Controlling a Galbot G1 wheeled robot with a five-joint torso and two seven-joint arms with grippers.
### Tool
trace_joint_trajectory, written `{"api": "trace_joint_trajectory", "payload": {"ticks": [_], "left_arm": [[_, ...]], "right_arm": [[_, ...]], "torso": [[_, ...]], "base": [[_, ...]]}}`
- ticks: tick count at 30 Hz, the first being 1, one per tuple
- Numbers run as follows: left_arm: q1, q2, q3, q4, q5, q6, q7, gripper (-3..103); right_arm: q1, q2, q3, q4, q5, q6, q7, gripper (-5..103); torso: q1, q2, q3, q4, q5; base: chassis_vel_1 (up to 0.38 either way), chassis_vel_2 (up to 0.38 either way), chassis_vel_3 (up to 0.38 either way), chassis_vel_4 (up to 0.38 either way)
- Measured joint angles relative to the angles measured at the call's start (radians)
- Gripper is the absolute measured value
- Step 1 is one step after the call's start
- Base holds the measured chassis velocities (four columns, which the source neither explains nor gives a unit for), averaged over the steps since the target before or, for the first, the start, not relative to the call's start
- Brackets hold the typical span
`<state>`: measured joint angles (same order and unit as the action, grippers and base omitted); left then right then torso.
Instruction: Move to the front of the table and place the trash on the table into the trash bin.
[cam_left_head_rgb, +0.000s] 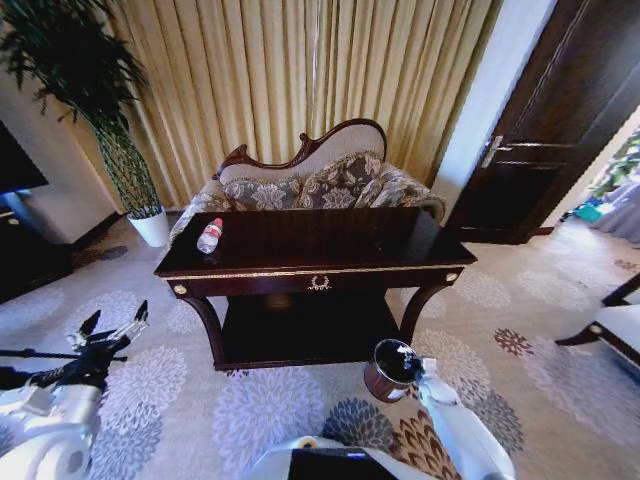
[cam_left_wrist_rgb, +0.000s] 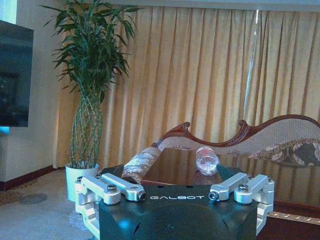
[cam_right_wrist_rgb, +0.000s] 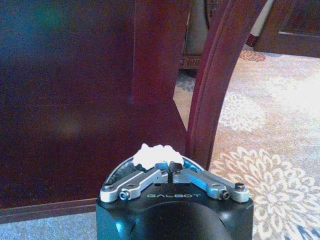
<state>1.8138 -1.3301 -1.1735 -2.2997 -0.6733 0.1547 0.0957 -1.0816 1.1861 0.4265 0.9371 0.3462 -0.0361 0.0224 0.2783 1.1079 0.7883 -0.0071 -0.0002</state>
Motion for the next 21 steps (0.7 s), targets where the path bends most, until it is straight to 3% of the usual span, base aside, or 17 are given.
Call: {"api": "trace_joint_trajectory", "payload": {"ticks": [5, 12, 14, 15, 17, 18, 20, 21], "left_arm": [[0.002, -0.001, -0.004, -0.010, -0.004, 0.000, 0.002, 100], [-0.003, -0.004, 0.004, -0.015, -0.003, 0.000, 0.005, 100], [-0.003, -0.004, 0.004, -0.015, -0.003, 0.000, 0.006, 100], [-0.002, -0.005, 0.005, -0.015, -0.002, 0.000, 0.007, 100], [-0.002, -0.005, 0.005, -0.016, -0.002, 0.000, 0.007, 100], [-0.001, -0.007, 0.005, -0.016, -0.002, 0.000, 0.009, 100], [-0.001, -0.007, 0.006, -0.016, -0.001, 0.000, 0.010, 100], [-0.001, -0.007, 0.006, -0.017, -0.001, -0.001, 0.010, 100]], "right_arm": [[0.001, 0.001, -0.005, 0.002, 0.000, 0.000, -0.002, -2], [0.001, -0.003, -0.004, 0.008, -0.003, 0.000, -0.002, 29], [0.000, -0.004, -0.003, 0.008, -0.003, 0.000, -0.002, 29], [-0.002, -0.005, -0.001, 0.008, -0.003, 0.000, -0.001, 40], [-0.002, -0.005, -0.001, 0.008, -0.003, 0.000, -0.001, 40], [-0.005, -0.006, 0.000, 0.008, -0.003, 0.000, -0.001, 51], [-0.006, -0.006, 0.001, 0.008, -0.003, 0.000, -0.001, 51], [-0.008, -0.005, 0.002, 0.009, -0.003, 0.000, -0.001, 56]], "torso": [[0.000, 0.000, 0.000, 0.0000, 0.0001], [0.000, 0.000, 0.000, -0.0001, 0.0001], [0.000, 0.000, 0.000, -0.0001, 0.0001], [0.000, 0.000, 0.000, 0.0000, 0.0001], [0.000, 0.000, 0.000, -0.0001, 0.0001], [0.000, 0.000, 0.000, -0.0001, 0.0001], [0.000, 0.000, 0.000, 0.0000, 0.0001], [0.000, 0.000, 0.000, -0.0001, 0.0001]], "base": [[0.000, 0.000, 0.000, 0.000], [0.000, 0.000, 0.000, 0.000], [0.000, 0.000, 0.000, 0.000], [0.000, 0.000, 0.000, 0.000], [0.000, 0.000, 0.000, 0.000], [0.000, 0.000, 0.000, 0.000], [0.000, 0.000, 0.000, 0.000], [0.000, 0.000, 0.000, 0.000]]}}
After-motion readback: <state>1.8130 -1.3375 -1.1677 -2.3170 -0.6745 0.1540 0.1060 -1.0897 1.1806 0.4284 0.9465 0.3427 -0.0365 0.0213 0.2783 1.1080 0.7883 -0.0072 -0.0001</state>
